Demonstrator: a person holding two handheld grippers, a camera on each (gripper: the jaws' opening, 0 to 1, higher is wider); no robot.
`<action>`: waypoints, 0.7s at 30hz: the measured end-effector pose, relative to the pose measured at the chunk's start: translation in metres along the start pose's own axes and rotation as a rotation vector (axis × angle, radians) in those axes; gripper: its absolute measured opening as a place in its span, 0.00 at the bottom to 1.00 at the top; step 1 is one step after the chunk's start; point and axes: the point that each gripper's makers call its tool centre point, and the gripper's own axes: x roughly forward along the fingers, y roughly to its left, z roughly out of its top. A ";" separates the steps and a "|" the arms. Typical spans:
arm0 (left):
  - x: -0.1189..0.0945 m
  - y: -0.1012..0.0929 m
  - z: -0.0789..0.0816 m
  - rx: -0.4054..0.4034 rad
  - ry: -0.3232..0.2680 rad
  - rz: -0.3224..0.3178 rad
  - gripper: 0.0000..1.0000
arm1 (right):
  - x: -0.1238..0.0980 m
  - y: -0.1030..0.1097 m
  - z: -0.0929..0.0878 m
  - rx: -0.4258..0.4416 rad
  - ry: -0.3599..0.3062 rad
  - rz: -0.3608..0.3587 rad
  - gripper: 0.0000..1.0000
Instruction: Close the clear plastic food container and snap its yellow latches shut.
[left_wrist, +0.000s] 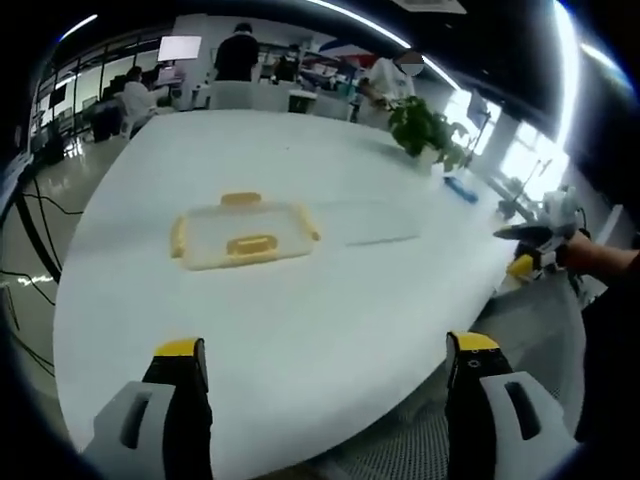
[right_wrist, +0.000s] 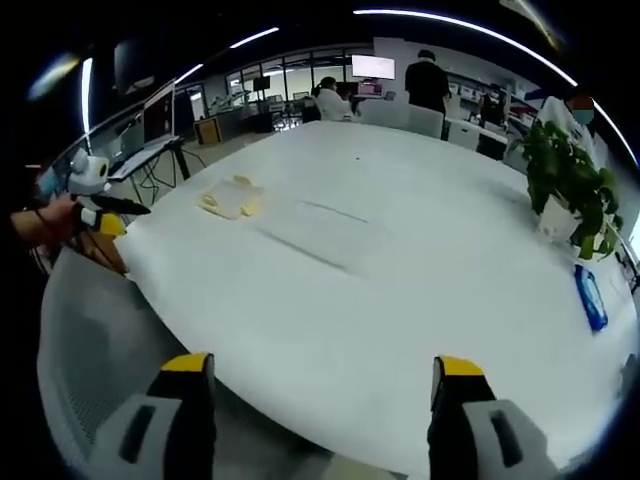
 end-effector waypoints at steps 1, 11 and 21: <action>0.000 0.001 0.000 -0.004 0.000 0.002 0.98 | 0.000 0.000 0.001 -0.002 0.000 0.001 0.90; 0.001 0.015 0.000 0.008 0.017 0.037 0.94 | 0.014 0.008 0.019 -0.042 0.006 0.032 0.90; 0.004 0.026 0.003 0.018 0.027 0.046 0.92 | 0.031 0.017 0.036 -0.057 -0.012 0.053 0.88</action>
